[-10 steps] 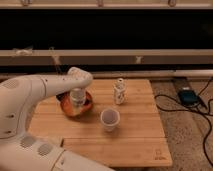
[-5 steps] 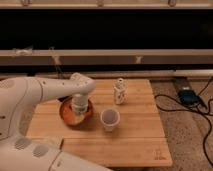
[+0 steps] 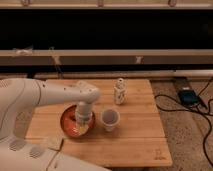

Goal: Push the ceramic bowl across the table

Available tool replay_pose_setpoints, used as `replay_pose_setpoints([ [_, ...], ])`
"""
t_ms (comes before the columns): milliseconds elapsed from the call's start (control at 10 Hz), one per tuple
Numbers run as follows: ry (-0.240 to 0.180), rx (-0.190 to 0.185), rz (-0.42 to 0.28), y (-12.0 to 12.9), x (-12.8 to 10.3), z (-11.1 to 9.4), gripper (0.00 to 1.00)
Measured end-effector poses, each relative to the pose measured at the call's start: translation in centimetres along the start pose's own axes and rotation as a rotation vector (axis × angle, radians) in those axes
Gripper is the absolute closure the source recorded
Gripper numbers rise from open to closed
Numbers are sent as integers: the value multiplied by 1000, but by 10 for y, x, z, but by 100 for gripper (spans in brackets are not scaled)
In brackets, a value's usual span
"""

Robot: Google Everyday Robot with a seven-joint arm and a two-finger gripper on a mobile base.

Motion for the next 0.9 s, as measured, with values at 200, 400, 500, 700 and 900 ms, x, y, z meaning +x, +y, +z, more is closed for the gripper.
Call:
replay_pose_setpoints([
  [200,-20,-38,-12,22,-3,4,100],
  [400,-46,-62,-30,33,-9,3,100],
  [500,-65,-57,-35,38,-11,-2,100],
  [700,-99,1,-43,45,-12,-26,100],
  [900,-113,82,-42,41,-1,-51,100],
])
